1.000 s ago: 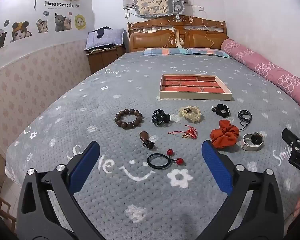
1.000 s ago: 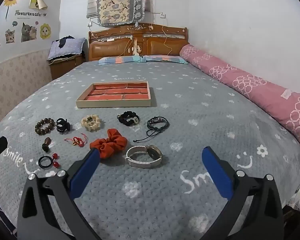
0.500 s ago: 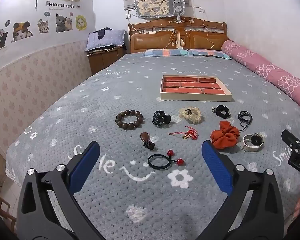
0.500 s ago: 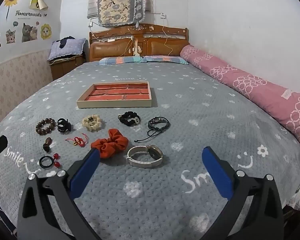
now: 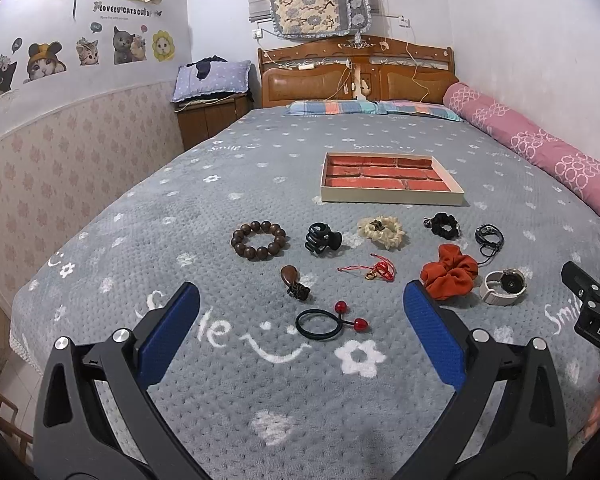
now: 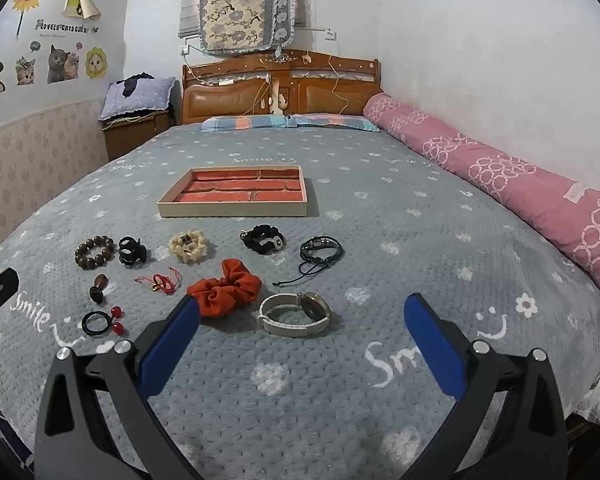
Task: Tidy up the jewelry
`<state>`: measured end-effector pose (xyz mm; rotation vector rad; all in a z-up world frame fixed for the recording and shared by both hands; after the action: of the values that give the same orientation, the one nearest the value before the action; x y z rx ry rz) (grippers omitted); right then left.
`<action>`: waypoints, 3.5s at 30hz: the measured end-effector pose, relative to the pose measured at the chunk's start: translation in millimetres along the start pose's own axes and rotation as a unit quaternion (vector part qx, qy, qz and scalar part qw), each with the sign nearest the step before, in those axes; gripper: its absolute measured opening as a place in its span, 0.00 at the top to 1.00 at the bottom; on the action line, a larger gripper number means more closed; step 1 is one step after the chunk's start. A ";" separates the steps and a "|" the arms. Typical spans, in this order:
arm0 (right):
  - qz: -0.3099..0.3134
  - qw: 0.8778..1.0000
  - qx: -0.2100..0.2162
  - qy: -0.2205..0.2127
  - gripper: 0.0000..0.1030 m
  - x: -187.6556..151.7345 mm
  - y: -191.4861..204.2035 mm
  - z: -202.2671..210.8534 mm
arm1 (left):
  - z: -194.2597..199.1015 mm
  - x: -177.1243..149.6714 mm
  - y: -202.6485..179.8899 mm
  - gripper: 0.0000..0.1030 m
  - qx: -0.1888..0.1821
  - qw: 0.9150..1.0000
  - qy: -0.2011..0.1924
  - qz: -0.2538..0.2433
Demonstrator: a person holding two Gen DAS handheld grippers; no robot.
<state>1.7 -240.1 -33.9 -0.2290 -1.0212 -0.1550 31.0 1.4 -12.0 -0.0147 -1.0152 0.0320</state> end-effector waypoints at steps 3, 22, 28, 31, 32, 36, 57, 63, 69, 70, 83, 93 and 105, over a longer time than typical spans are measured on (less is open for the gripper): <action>0.000 1.000 0.002 -0.001 0.03 -0.4 0.5 0.8 | -0.4 -1.0 0.0 0.04 0.000 1.000 0.000 0.000; 0.003 1.000 0.003 -0.006 0.03 2.2 0.6 3.9 | -0.9 -2.0 0.9 0.04 -0.001 1.000 -0.004 0.004; 0.004 1.000 0.005 -0.006 0.03 3.5 0.2 4.5 | -0.6 -1.4 0.8 0.04 -0.001 1.000 -0.004 0.005; 0.005 1.000 0.004 -0.007 0.03 3.4 0.5 3.9 | -0.8 -1.4 0.6 0.04 -0.001 1.000 -0.003 0.005; 0.005 1.000 0.003 -0.007 0.03 3.2 1.2 3.1 | -0.8 -1.6 0.5 0.04 -0.001 1.000 -0.003 0.006; 0.003 1.000 0.001 -0.007 0.03 3.0 -0.6 2.0 | -3.2 -1.3 0.5 0.04 -0.001 1.000 0.000 0.009; -0.004 1.000 0.002 -0.003 0.03 -3.9 -0.6 -8.5 | -23.0 -10.4 2.1 0.04 -0.006 1.000 0.014 0.013; -0.005 1.000 0.002 0.001 0.03 -5.8 0.0 -15.9 | -30.3 -11.6 3.0 0.04 -0.010 1.000 0.019 0.015; -0.018 1.000 0.013 -0.003 0.03 -9.2 -3.2 -25.6 | -38.7 -14.7 2.6 0.04 -0.023 0.999 0.022 0.021; -0.019 1.000 0.017 -0.005 0.03 -9.3 -3.2 -25.9 | -40.4 -15.8 2.3 0.04 -0.021 0.999 0.021 0.022; 0.008 1.000 0.018 0.005 0.03 -6.6 6.5 -46.5 | -63.0 -18.1 1.7 0.04 -0.022 0.999 0.041 0.014; 0.008 1.000 -0.014 0.020 0.03 -5.2 -2.9 -63.2 | -81.8 -18.4 10.4 0.04 -0.034 0.997 0.061 0.022; 0.002 0.997 -0.030 0.064 0.03 -20.2 -8.0 -85.7 | -101.1 -17.9 31.0 0.05 -0.002 0.998 0.067 0.012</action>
<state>60.1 -269.8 -93.2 -0.2721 -0.8889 -0.1933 106.9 32.1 -81.4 -0.0327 -0.8819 0.0504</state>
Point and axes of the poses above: each gripper's, at about its wrist camera, not at the fingertips, and z roughly against the way its jaws point, y to its left, x to its top, the point moved 4 cm from there along -z, roughly the way its jaws point, and after that the axes turned 7 degrees about z, right-handed, at the moved point
